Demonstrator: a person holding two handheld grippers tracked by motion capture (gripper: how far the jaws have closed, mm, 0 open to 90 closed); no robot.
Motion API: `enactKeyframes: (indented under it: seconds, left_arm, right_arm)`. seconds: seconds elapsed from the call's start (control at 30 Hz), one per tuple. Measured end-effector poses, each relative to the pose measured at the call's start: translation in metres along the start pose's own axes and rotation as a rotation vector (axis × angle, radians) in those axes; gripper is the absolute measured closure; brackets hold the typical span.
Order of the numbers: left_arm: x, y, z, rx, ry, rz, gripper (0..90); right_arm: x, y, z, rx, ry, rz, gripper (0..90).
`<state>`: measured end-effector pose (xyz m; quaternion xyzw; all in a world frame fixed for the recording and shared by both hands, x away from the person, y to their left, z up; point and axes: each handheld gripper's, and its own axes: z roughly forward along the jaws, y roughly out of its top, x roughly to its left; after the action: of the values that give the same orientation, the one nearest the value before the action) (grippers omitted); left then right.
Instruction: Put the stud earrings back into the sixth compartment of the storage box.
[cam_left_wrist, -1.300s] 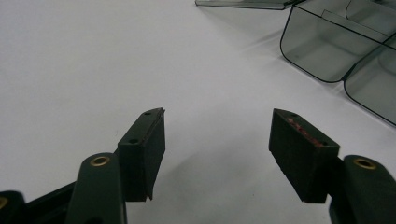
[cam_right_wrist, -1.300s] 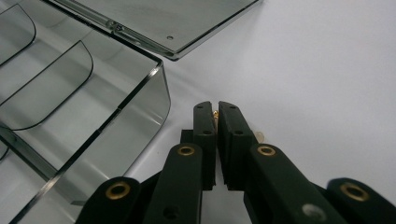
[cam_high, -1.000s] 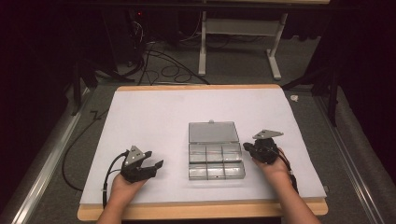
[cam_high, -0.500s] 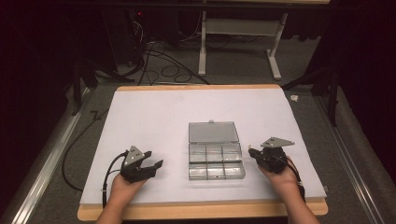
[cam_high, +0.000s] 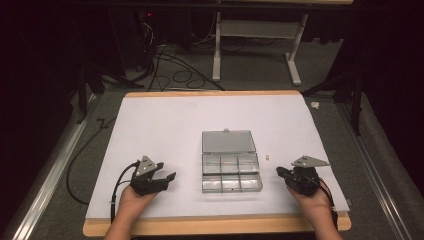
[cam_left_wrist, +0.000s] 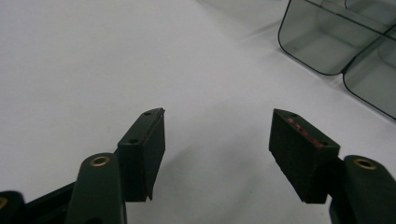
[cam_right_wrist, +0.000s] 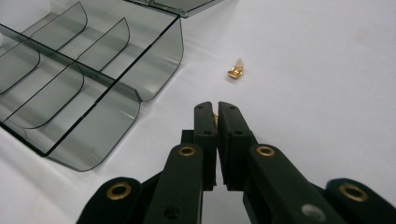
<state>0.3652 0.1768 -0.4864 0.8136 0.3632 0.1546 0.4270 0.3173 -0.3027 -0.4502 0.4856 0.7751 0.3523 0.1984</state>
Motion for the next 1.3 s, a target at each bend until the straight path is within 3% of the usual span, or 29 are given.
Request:
enactKeyframes:
  seconds: [0.1,0.27,0.47,0.73,0.93,1.3]
  left_arm:
    - [0.000,0.001,0.001,0.009,-0.011,-0.001,36.4]
    - [-0.004,-0.001,-0.001,-0.011,-0.013,0.045,36.2]
    - [-0.003,-0.001,-0.001,-0.011,-0.017,0.043,36.1]
    - [-0.003,0.000,0.000,-0.005,-0.012,0.034,36.0]
    - [-0.004,-0.001,-0.001,-0.010,-0.004,0.039,36.0]
    - [-0.005,-0.001,-0.001,-0.013,0.005,0.040,36.1]
  right_arm:
    - [0.002,-0.003,-0.002,0.008,0.001,0.009,88.1]
    - [0.004,-0.008,-0.001,0.029,0.008,0.029,88.1]
    - [0.004,-0.014,0.006,0.084,0.005,0.010,88.1]
    - [0.000,-0.018,0.008,0.110,0.018,0.013,85.7]
    - [0.000,-0.013,-0.003,0.047,0.022,0.011,80.8]
    - [-0.018,-0.015,-0.012,0.014,-0.066,0.063,73.0]
